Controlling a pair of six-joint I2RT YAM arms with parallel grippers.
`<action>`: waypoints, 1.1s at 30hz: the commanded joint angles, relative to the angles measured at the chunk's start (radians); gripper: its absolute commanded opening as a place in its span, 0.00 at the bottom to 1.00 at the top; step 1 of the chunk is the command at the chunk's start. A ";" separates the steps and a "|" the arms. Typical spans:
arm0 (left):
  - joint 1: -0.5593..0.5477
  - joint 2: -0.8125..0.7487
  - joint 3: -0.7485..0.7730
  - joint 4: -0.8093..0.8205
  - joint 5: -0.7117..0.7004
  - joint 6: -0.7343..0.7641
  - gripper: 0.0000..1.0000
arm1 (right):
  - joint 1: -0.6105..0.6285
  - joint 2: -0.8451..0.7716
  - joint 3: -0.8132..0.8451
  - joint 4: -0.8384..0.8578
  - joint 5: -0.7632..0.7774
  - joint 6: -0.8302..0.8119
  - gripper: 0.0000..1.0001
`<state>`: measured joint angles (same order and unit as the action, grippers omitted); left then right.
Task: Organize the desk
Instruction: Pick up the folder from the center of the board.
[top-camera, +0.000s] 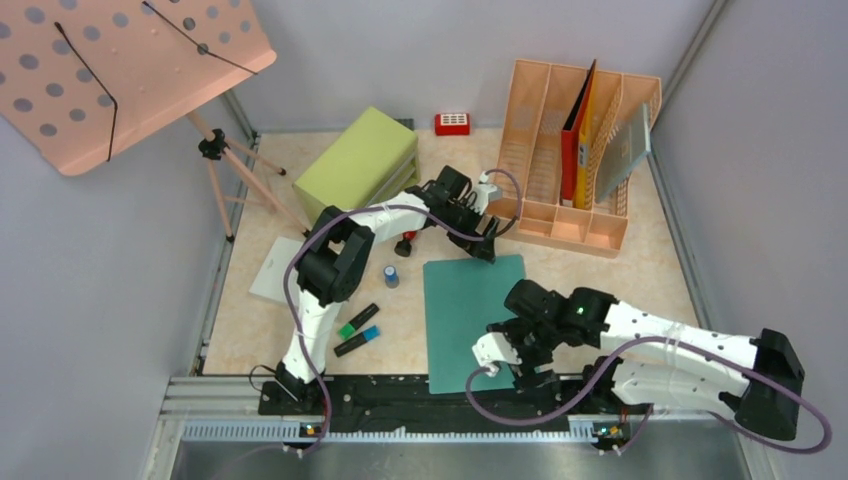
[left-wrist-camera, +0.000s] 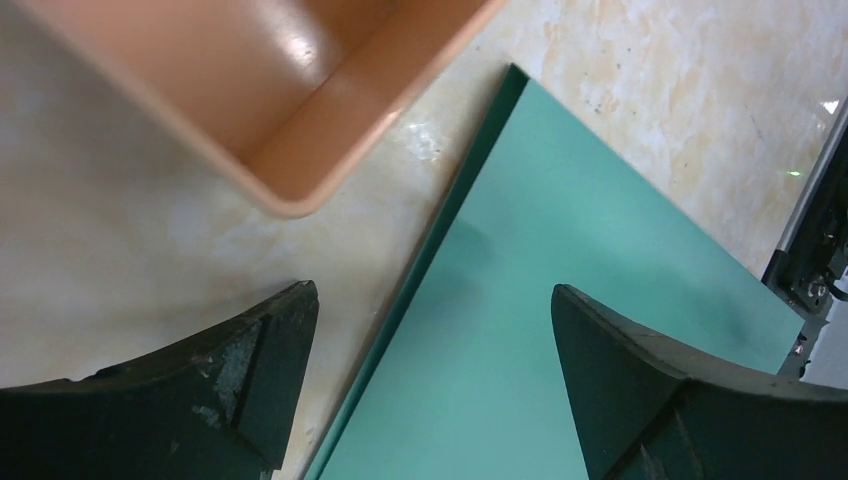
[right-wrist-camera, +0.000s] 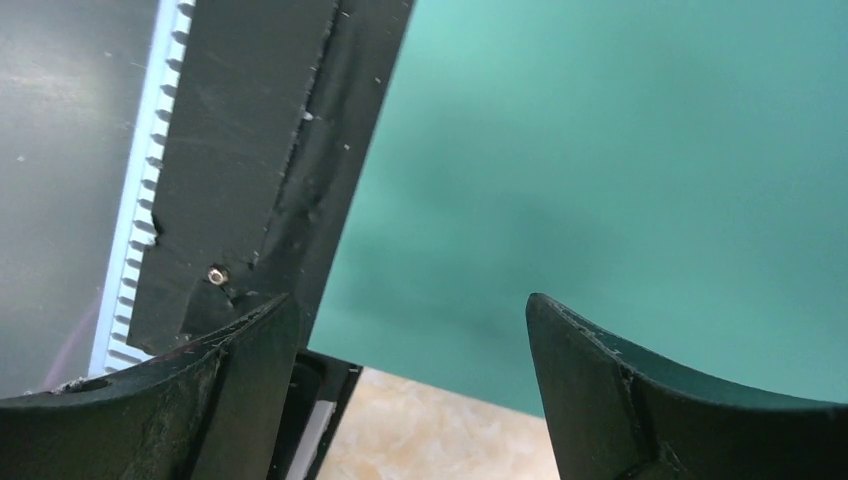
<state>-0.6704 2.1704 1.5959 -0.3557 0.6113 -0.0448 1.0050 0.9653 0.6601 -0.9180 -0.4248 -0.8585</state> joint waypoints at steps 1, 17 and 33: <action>0.020 -0.013 0.050 -0.048 -0.004 0.034 0.92 | 0.111 0.024 -0.015 0.051 0.062 0.050 0.83; 0.021 -0.027 0.033 -0.052 -0.011 0.020 0.92 | 0.285 0.181 -0.104 0.261 0.340 0.035 0.80; 0.019 -0.024 0.023 -0.101 0.079 0.066 0.88 | 0.154 -0.055 -0.120 0.200 0.527 0.022 0.71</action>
<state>-0.6434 2.1704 1.6085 -0.4080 0.6159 -0.0086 1.2079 0.9676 0.5430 -0.7490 0.0429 -0.8253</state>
